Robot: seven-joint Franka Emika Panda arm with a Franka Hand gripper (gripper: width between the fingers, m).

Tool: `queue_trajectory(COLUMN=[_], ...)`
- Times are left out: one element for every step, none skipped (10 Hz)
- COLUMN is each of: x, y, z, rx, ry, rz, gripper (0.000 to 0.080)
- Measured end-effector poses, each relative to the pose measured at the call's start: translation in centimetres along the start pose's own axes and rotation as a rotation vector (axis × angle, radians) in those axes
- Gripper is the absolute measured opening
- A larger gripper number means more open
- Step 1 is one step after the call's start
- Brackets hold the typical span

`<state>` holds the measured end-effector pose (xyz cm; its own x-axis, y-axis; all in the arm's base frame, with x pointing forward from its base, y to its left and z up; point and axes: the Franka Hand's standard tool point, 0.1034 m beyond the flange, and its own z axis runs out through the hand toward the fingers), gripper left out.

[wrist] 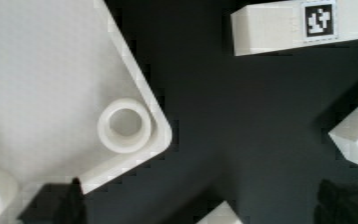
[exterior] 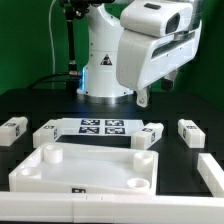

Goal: Assemble desk

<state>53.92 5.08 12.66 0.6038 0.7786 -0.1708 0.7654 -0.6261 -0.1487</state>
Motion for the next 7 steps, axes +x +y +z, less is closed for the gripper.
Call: queue_trajectory(x=[0.0, 0.0, 0.0, 0.0, -0.1, -1.2, -2.6], y=[0.0, 0.0, 0.0, 0.0, 0.5, 1.8, 3.0], z=[0.0, 0.0, 0.0, 0.0, 0.3, 1.5, 2.6], rx=[0.000, 0.000, 0.000, 0.000, -0.020, -0.067, -0.105], ry=[0.000, 0.000, 0.000, 0.000, 0.024, 0.076, 0.114], rz=[0.000, 0.000, 0.000, 0.000, -0.068, -0.185, -0.263], gripper=[0.0650, 0.0650, 0.0650, 0.0650, 0.0650, 0.0650, 0.0650])
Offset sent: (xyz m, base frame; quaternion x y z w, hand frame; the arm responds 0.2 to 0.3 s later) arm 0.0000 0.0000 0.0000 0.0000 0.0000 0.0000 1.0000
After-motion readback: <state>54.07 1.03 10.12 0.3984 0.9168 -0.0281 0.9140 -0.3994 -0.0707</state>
